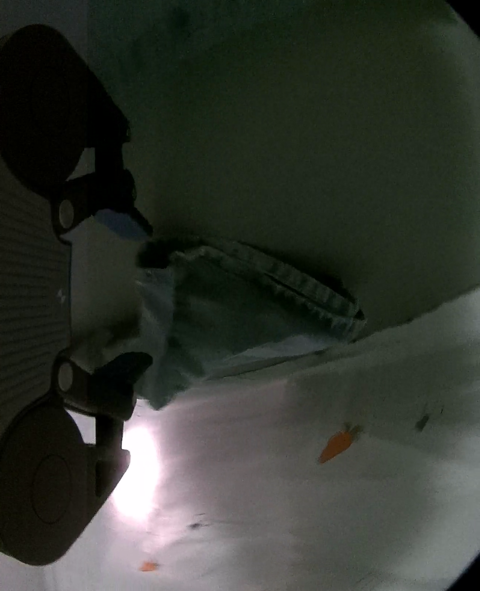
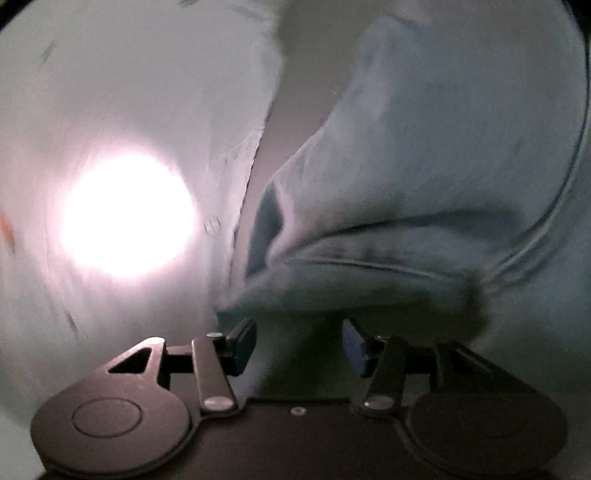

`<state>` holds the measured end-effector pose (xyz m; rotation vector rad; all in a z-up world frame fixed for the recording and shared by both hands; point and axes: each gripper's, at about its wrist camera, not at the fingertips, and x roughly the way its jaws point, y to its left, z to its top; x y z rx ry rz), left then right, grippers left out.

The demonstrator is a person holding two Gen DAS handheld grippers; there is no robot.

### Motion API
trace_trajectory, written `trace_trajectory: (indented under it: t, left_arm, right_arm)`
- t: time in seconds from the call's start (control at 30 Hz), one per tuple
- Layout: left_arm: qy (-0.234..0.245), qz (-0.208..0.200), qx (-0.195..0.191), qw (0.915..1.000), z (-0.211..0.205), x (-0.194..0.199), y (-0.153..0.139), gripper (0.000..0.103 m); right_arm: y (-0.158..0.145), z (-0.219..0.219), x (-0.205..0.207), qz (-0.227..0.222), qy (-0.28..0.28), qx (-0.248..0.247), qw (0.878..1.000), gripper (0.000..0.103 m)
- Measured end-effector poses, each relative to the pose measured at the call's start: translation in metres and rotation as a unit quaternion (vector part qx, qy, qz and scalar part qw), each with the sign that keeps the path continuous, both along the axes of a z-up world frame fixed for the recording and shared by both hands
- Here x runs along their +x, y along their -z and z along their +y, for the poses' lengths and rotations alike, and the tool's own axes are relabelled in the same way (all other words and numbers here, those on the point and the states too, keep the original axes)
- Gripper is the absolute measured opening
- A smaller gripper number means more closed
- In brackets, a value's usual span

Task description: Fold clothes

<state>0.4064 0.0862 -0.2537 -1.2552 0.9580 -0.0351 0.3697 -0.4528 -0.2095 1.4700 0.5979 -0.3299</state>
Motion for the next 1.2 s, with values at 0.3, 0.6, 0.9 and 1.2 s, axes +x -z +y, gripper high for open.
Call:
trace_trajectory:
  t: [0.3, 0.6, 0.9, 1.2]
  left_arm:
    - [-0.003, 0.056, -0.035, 0.9978, -0.021, 0.048, 0.022, 0.073]
    - [-0.029, 0.008, 0.056, 0.998, 0.003, 0.09, -0.035, 0.006]
    - [-0.033, -0.186, 0.176, 0.9661, 0.075, 0.029, -0.18, 0.006]
    - [0.034, 0.059, 0.336, 0.9393, 0.098, -0.063, -0.061, 0.016]
  right_arm:
    - [0.039, -0.008, 0.017, 0.051, 0.133, 0.17, 0.975, 0.056]
    - [-0.014, -0.021, 0.018, 0.031, 0.08, 0.082, 0.993, 0.012]
    - [-0.046, 0.007, -0.07, -0.075, 0.004, 0.026, 0.997, 0.008]
    - [-0.041, 0.023, -0.086, 0.118, -0.169, -0.15, 0.967, 0.042]
